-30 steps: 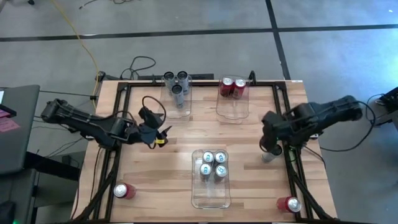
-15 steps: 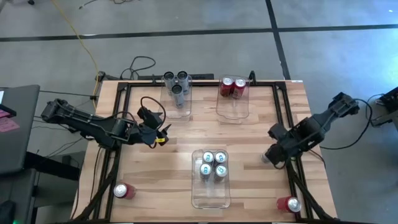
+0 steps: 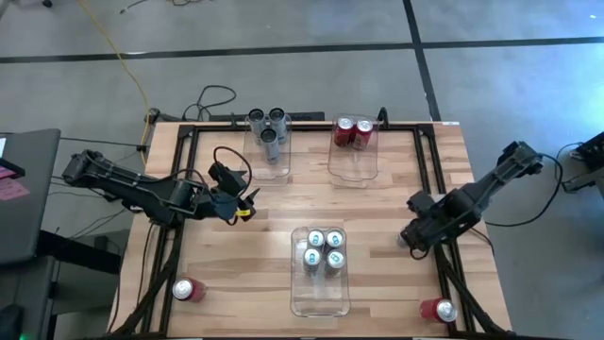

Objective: Sort soda cans
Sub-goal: Put the white soda can into the top left transparent bin

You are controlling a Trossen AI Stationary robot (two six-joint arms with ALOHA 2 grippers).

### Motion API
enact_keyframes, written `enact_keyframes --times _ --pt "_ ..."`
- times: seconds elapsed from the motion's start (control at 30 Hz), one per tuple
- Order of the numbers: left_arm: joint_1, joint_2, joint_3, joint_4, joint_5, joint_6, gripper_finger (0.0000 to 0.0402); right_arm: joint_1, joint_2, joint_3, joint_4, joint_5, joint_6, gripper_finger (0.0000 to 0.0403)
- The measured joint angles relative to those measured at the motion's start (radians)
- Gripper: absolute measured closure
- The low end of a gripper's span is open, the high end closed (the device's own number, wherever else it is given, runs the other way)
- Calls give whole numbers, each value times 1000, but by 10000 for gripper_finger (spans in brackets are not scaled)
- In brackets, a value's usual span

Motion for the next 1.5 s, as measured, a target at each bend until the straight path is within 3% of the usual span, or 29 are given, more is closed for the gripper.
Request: enact_keyframes --times 0.8,1.23,1.5 --pt "0 0 1 -2 3 6 95 -27 7 -38 78 -14 -37 63" --pt "0 0 1 5 15 18 95 -77 115 -37 69 -16 -127 77" --pt "0 0 1 5 15 18 95 -110 120 -36 111 -16 -202 130"
